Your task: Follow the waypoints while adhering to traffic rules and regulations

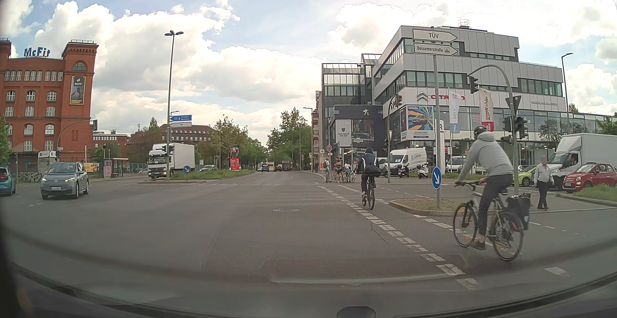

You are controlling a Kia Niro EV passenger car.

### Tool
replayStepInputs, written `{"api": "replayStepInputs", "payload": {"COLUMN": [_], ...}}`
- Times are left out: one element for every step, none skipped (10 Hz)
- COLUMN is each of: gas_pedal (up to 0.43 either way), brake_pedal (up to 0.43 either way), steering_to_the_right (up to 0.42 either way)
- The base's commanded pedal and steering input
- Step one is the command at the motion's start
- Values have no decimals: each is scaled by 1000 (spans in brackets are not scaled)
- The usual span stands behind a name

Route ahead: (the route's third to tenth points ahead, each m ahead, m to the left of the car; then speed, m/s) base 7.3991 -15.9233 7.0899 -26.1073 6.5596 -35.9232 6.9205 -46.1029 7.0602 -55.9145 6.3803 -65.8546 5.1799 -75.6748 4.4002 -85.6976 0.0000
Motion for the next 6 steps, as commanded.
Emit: {"api": "replayStepInputs", "payload": {"gas_pedal": [0, 0, 0, 0, 0, 0], "brake_pedal": [244, 244, 244, 244, 244, 244], "steering_to_the_right": [817, 817, 817, 817, 817, 817]}}
